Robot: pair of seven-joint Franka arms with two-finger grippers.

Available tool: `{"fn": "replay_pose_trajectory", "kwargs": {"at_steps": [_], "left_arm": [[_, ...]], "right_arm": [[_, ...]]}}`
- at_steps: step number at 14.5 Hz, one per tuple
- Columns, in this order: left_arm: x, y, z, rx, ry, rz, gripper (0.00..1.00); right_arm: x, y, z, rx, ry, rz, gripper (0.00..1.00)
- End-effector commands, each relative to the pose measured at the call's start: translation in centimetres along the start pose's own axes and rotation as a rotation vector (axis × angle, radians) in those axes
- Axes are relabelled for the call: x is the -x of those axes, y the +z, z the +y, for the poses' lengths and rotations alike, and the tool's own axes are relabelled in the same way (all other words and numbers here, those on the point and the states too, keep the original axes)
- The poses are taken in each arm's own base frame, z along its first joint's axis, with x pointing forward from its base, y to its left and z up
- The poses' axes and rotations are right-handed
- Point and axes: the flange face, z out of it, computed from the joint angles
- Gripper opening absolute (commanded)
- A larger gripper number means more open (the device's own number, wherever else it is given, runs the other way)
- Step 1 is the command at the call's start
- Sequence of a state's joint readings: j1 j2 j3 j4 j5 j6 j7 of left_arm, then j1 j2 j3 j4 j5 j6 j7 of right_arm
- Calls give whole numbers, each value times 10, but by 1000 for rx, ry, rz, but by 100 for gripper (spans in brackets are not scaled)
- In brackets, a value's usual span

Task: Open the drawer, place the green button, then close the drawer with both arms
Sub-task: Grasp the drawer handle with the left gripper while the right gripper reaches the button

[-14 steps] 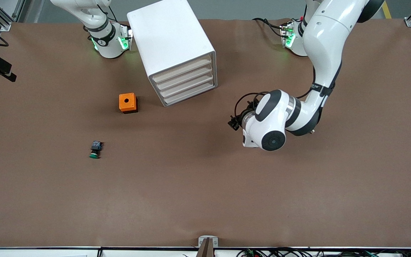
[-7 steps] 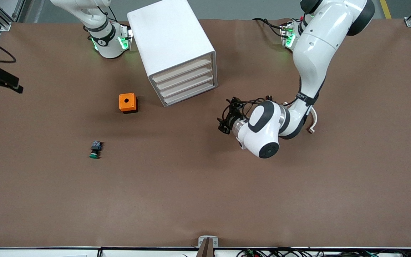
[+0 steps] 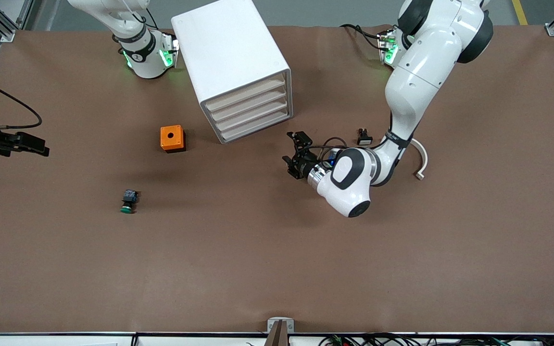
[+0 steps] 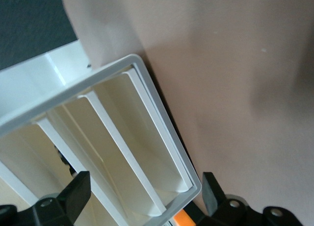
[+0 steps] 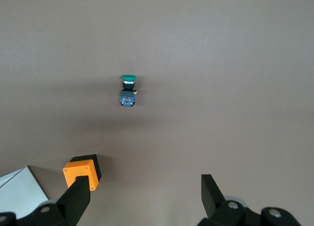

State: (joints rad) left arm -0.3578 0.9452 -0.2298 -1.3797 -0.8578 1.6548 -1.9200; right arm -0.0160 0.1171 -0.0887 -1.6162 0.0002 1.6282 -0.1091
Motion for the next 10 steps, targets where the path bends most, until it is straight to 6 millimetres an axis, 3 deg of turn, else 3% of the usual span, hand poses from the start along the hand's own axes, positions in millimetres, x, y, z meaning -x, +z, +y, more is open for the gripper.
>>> {"fn": "replay_pose_trajectory", "kwargs": {"at_steps": [1, 4, 8, 10], "left_arm": [[3, 15, 5, -81, -98, -52, 100], [7, 39, 1, -169, -163, -74, 100], [2, 79, 5, -239, -239, -36, 100], [1, 97, 4, -261, -261, -9, 100]], "right_arm": [[-24, 44, -18, 1, 4, 21, 100], [-28, 95, -39, -6, 24, 61, 100], [-21, 158, -51, -7, 71, 110, 100], [-10, 202, -50, -5, 78, 153, 100]]}}
